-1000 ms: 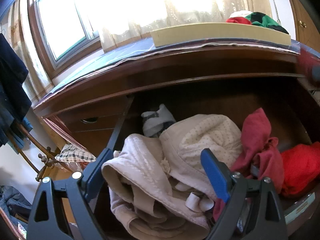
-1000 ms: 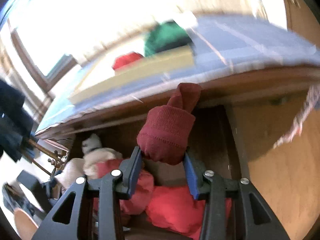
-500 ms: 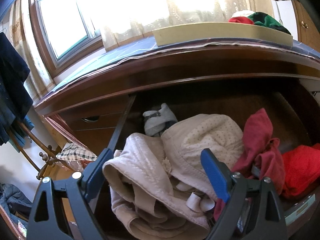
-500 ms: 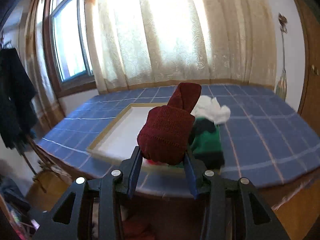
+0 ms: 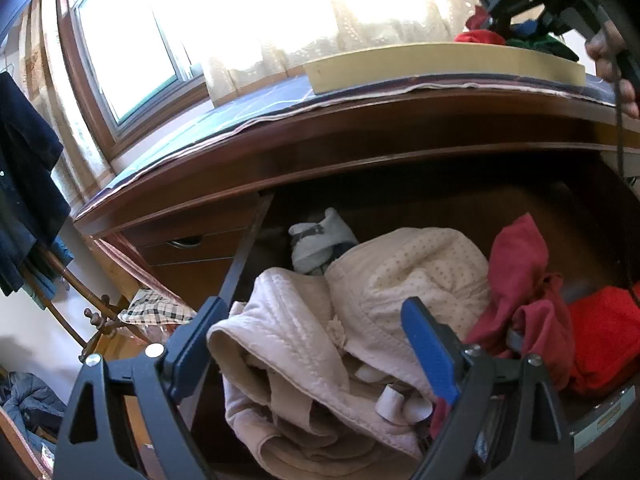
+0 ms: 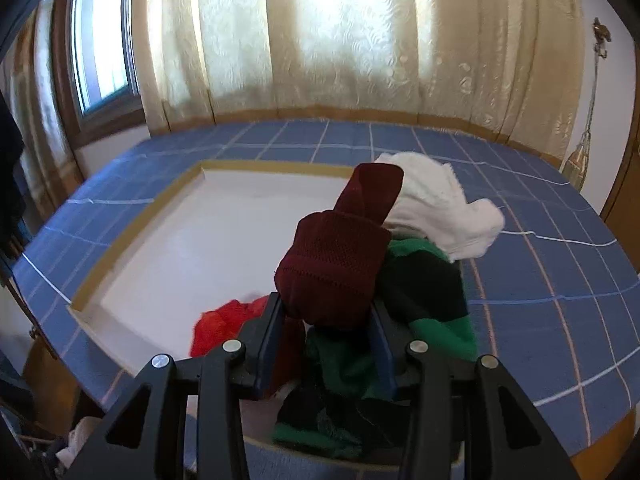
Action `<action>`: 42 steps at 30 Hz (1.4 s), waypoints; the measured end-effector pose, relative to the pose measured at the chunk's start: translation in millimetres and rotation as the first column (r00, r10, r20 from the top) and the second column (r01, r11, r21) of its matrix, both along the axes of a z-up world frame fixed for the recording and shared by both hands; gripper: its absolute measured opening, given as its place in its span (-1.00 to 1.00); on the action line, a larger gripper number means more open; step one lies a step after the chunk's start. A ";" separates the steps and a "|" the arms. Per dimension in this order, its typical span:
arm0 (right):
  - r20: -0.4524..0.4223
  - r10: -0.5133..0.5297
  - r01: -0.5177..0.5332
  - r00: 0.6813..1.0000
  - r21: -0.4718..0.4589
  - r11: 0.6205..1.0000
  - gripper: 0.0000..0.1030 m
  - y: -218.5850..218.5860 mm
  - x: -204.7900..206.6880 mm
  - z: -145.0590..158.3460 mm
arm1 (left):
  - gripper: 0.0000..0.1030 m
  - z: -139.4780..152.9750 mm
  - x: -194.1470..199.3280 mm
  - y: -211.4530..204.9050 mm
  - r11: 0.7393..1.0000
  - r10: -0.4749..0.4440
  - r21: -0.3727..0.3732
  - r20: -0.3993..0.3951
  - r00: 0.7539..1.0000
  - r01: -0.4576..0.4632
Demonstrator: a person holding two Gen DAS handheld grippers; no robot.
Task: Take underwear out of drawer
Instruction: 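Carry the dark red sock to the tray and open the right gripper, then move the right tool back down into the drawer toward the bright red cloth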
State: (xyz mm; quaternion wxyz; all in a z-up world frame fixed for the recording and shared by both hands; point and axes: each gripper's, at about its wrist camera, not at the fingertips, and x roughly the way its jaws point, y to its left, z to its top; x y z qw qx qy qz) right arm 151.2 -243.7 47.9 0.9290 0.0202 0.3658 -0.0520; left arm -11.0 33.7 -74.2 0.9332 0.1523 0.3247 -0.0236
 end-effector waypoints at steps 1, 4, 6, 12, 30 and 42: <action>-0.008 0.000 0.000 1.000 -0.003 1.000 -0.15 0.8 3.7 -1.9 | 0.75 0.1 0.0 0.5 1.000 0.001 -0.004 0.000 1.000 -0.001; -0.050 -0.008 0.008 0.999 -0.017 1.000 -0.15 4.3 18.1 -7.9 | 0.75 1.1 0.2 2.1 1.000 0.001 -0.016 -0.002 1.000 -0.001; -0.071 -0.018 0.017 0.997 -0.022 1.000 -0.15 4.7 25.4 -10.0 | 0.75 1.5 1.2 3.6 1.000 -0.003 -0.025 -0.006 1.000 0.003; -0.115 -0.033 0.026 0.993 -0.065 0.998 -0.15 9.1 37.5 -12.6 | 0.75 1.3 5.6 6.9 0.999 -0.003 -0.042 -0.027 1.000 0.002; 0.042 0.005 -0.009 0.999 0.093 0.996 0.41 9.9 -0.4 21.8 | 0.74 -0.1 6.8 1.9 1.000 0.015 -0.017 -0.014 1.000 -0.015; 0.286 -0.008 -0.037 0.958 0.152 0.988 0.67 14.0 -66.7 60.9 | 0.74 0.1 5.5 -1.5 0.999 0.032 0.003 0.003 0.999 -0.032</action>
